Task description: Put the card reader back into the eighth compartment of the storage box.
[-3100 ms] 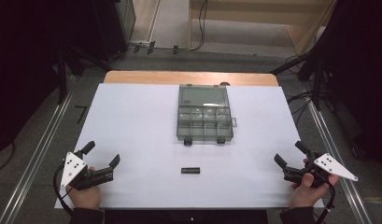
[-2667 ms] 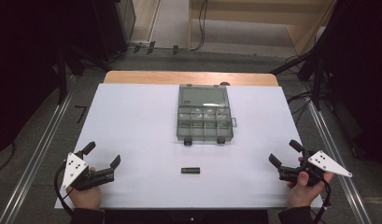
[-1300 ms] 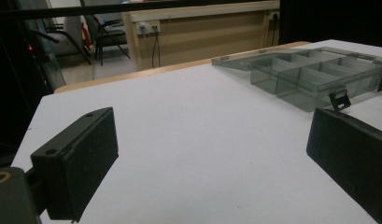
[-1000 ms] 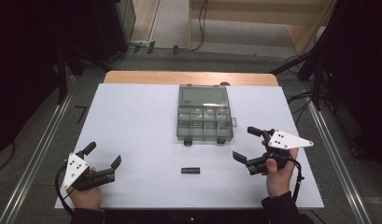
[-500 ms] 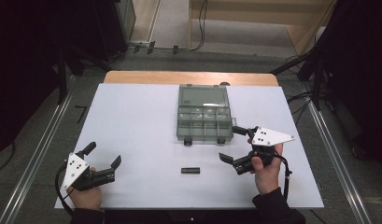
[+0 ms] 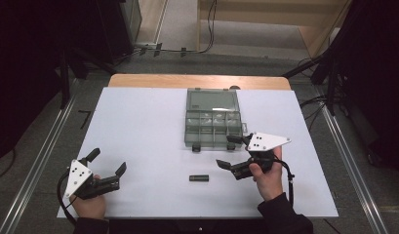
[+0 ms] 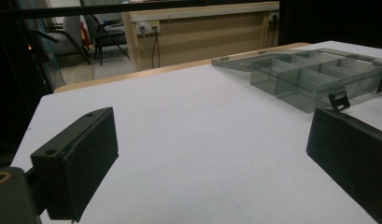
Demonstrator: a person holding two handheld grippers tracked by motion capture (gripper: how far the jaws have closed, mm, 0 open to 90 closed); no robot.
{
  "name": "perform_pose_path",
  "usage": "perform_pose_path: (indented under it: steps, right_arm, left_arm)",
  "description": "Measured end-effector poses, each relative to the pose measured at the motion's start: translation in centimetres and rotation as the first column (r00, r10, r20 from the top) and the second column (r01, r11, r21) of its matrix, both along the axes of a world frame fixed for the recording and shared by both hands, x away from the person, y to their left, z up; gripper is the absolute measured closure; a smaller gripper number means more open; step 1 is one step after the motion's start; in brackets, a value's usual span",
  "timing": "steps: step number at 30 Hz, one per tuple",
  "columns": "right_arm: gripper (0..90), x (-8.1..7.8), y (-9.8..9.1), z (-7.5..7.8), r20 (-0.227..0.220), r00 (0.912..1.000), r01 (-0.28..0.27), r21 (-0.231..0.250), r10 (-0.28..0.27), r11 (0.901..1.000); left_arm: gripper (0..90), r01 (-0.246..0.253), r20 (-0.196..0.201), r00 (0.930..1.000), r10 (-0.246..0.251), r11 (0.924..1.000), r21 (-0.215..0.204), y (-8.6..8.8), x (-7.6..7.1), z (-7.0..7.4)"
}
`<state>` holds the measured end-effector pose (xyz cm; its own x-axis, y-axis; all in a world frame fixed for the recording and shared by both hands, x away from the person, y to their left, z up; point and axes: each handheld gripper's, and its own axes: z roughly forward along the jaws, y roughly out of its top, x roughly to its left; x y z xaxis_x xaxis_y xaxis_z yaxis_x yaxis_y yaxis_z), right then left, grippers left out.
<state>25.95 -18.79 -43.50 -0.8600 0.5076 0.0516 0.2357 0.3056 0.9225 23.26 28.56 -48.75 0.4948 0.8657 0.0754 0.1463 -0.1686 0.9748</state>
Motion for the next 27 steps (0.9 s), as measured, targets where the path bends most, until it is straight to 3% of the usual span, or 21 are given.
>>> perform_pose_path:
  steps: [8,14,21,27]
  right_arm:
    - [13.3,0.5,1.8,-0.5,-0.061,0.9942,-0.093,-0.074,0.089,0.9929]
    - [25.4,0.7,2.7,-0.9,-0.089,0.9901,-0.119,-0.125,0.108,0.9851]
    - [29.9,1.1,3.5,-1.5,-0.118,0.9853,-0.145,-0.198,0.124,0.9694]
    - [32.5,1.3,4.1,-2.0,-0.140,0.9796,-0.174,-0.230,0.144,0.9575]
  left_arm:
    - [2.3,0.001,0.000,1.0000,-0.001,1.0000,0.000,0.0,0.0,0.0]
    - [2.3,0.003,0.000,1.0000,-0.003,1.0000,-0.001,0.0,0.0,0.0]
    - [2.3,0.003,0.000,1.0000,-0.003,1.0000,0.000,0.0,0.1,0.0]
    - [2.2,0.002,-0.001,1.0000,-0.002,1.0000,0.000,0.0,0.1,0.0]
